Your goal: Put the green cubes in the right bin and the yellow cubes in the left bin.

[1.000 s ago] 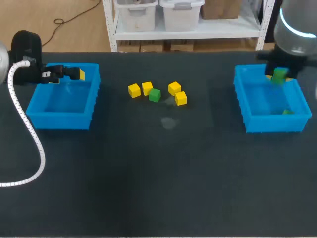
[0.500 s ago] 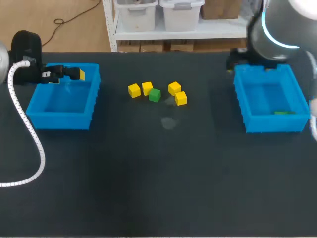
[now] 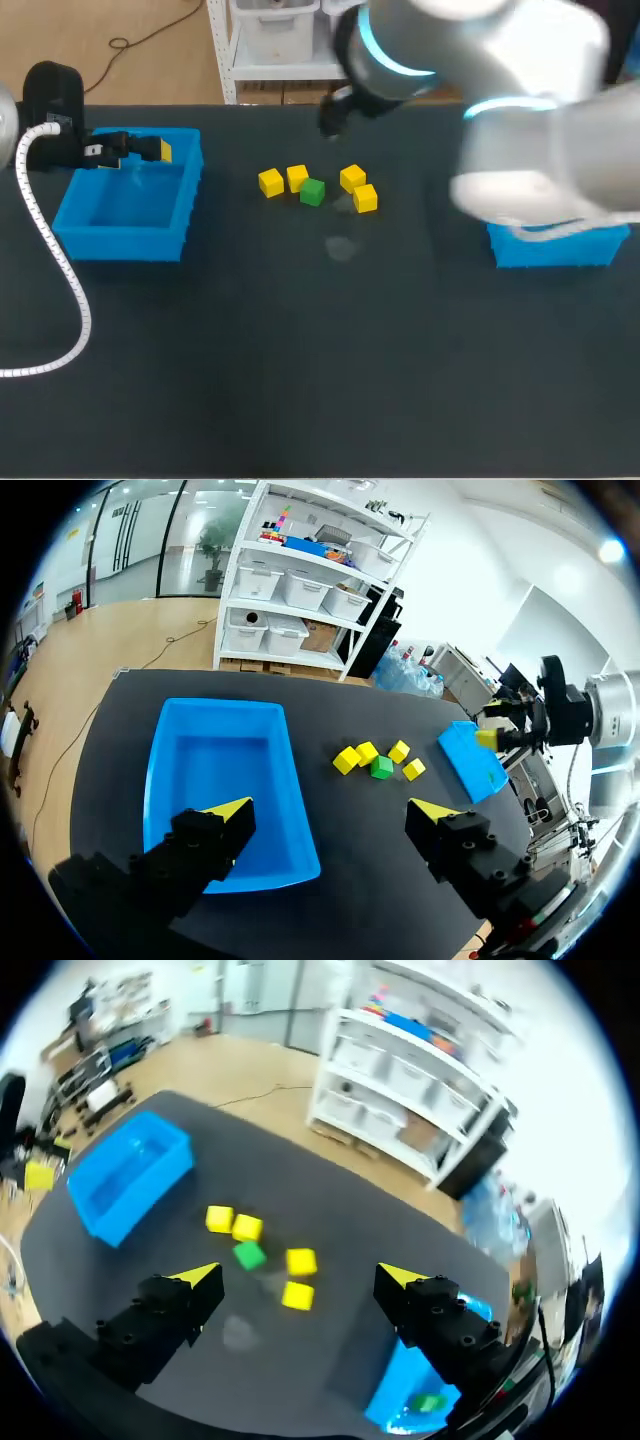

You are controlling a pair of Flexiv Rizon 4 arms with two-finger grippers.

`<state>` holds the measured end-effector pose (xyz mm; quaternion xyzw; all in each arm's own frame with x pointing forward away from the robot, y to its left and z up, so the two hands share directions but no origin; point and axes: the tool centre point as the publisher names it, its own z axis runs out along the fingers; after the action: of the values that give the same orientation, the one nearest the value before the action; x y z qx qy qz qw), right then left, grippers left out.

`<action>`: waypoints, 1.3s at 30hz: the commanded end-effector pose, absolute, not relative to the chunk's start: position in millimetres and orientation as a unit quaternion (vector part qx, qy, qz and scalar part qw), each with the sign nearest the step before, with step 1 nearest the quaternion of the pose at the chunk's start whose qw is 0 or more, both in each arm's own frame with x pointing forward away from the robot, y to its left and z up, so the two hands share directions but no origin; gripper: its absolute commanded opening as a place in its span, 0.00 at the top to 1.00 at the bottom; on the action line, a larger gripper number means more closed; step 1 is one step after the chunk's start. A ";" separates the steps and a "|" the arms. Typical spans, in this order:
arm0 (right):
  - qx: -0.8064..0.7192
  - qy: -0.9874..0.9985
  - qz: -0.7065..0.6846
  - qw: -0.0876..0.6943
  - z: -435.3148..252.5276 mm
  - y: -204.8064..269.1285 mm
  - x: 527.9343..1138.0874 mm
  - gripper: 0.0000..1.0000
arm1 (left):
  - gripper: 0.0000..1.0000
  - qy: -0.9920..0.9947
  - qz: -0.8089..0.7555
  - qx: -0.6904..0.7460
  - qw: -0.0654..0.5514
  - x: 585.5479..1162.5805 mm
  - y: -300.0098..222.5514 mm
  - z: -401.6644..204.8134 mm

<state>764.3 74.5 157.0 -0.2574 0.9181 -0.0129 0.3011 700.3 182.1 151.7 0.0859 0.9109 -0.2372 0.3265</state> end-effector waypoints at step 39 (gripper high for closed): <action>-0.455 0.884 0.008 0.112 49.6 117.2 768.5 0.00 | 0.00 0.908 -0.242 0.088 0.329 700.0 184.2 150.0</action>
<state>759.5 108.3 57.1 -0.4521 0.8834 0.0077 0.1229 700.3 182.1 151.7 0.0859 0.9109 -0.2372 0.3265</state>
